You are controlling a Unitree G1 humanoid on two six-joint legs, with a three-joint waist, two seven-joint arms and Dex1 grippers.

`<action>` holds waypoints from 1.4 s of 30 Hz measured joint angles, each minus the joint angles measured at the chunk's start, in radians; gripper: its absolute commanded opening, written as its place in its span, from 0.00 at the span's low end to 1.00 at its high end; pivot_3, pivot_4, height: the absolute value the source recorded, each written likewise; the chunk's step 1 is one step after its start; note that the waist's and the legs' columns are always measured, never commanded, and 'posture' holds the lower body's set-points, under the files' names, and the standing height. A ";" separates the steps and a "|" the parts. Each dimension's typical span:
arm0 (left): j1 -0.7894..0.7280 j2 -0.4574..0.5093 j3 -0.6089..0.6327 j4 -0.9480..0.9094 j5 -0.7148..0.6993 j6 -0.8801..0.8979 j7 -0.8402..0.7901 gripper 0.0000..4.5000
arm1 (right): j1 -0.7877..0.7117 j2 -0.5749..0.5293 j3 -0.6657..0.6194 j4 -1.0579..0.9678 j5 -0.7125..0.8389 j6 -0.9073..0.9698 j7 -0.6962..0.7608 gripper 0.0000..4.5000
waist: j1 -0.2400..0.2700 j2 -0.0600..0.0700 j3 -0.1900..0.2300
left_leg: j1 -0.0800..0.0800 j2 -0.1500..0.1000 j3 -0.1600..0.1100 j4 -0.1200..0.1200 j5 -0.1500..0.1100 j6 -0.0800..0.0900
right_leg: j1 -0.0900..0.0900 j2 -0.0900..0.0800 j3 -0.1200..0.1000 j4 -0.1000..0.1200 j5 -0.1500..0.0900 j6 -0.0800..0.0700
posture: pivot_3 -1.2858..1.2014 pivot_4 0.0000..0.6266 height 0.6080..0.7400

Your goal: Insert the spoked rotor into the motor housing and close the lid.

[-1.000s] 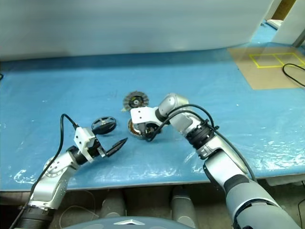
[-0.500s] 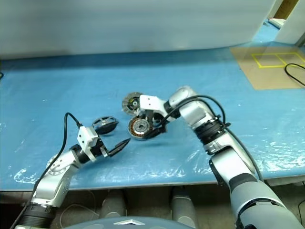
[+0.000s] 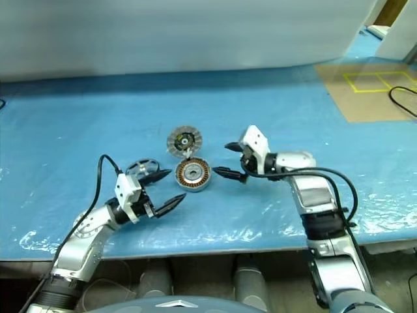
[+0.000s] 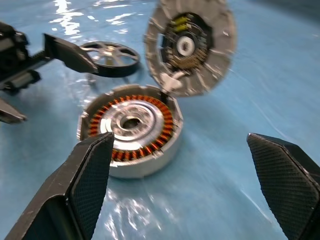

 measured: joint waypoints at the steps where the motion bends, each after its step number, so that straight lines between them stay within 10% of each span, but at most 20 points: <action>1: 0.001 0.001 0.001 0.000 -0.003 0.003 -0.003 1.00 | 0.014 -0.007 -0.017 0.004 0.010 -0.005 -0.011 0.99 | -0.001 0.000 0.000 | 0.000 0.000 0.000 0.000 0.000 0.000 | 0.000 0.000 0.000 0.000 0.000 0.000 | 0.52 0.24 1.00; 42: 0.032 0.006 0.002 -0.002 -0.014 0.005 -0.007 1.00 | 0.186 -0.149 -0.096 0.291 0.029 -0.283 -0.145 0.99 | 0.000 0.000 0.000 | -0.001 0.000 0.000 -0.002 -0.002 0.004 | 0.004 0.000 -0.001 -0.007 0.000 0.000 | 0.52 0.24 1.00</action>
